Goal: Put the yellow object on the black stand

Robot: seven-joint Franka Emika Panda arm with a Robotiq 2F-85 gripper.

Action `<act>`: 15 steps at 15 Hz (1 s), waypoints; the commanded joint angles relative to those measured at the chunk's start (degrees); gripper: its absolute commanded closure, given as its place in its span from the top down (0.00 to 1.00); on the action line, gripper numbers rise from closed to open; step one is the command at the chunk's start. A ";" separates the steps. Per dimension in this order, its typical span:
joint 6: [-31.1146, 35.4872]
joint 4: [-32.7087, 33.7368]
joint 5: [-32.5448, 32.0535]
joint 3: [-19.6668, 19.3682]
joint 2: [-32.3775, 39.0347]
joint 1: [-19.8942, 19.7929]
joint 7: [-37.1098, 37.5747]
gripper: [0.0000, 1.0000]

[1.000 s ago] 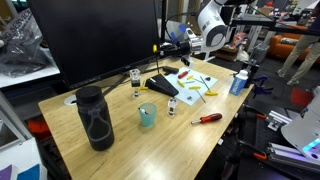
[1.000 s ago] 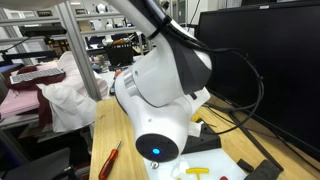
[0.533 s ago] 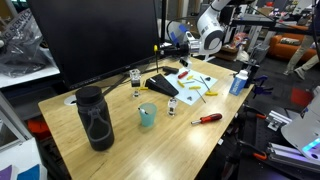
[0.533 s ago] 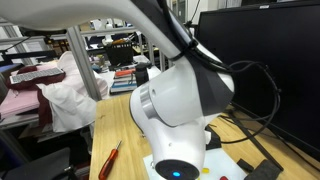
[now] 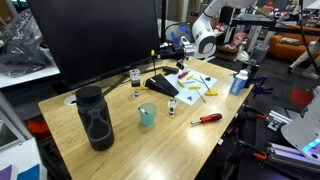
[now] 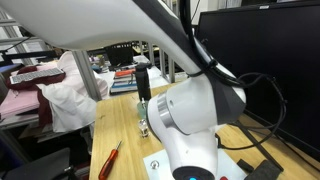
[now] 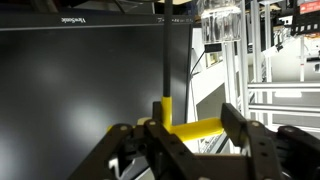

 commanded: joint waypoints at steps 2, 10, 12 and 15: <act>-1.02 1.81 0.92 -1.82 1.50 0.34 1.41 0.36; -0.66 5.21 0.76 -2.29 5.62 0.32 3.95 0.36; -0.69 6.06 0.77 -2.43 6.22 0.18 4.50 0.36; -0.69 6.85 0.59 -2.60 6.57 0.15 5.30 0.36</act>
